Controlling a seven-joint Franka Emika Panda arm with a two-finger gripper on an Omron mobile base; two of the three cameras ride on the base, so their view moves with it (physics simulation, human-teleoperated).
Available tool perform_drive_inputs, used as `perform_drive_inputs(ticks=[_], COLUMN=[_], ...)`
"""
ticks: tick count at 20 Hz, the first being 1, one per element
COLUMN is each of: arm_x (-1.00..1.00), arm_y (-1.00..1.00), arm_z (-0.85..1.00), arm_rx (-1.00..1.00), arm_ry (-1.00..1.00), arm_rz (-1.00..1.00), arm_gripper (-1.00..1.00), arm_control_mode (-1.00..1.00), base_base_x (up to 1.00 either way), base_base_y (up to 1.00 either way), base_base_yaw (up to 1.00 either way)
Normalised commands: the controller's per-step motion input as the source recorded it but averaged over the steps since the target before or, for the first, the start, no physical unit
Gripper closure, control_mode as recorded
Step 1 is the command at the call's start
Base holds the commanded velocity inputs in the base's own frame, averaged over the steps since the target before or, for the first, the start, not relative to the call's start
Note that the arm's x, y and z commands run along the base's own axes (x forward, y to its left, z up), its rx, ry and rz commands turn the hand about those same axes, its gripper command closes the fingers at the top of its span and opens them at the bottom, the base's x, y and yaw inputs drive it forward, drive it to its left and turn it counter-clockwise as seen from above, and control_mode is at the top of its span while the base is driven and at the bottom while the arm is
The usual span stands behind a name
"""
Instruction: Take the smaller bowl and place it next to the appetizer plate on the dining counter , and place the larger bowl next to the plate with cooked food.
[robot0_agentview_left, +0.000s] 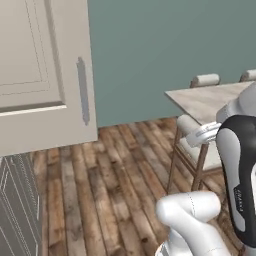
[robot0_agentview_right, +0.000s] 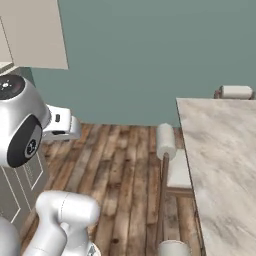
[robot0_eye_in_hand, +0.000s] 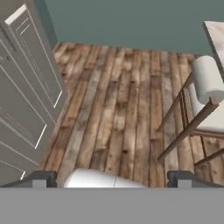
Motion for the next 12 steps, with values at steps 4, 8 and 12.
perform_drive_inputs(ticks=[4, 8, 12], arm_x=[0.00, 0.00, 0.00], arm_y=[0.00, 0.00, 0.00], arm_z=[0.00, 0.00, 0.00], arm_rx=[0.00, 0.00, 0.00], arm_ry=[0.00, 0.00, 0.00], arm_rz=[0.00, 0.00, 0.00], arm_gripper=[-1.00, -1.00, -1.00], arm_control_mode=[1.00, 1.00, 1.00], base_base_x=[0.99, 0.92, 0.51], base_base_y=[0.00, -0.05, -0.15], base_base_yaw=[0.34, 0.33, 0.31])
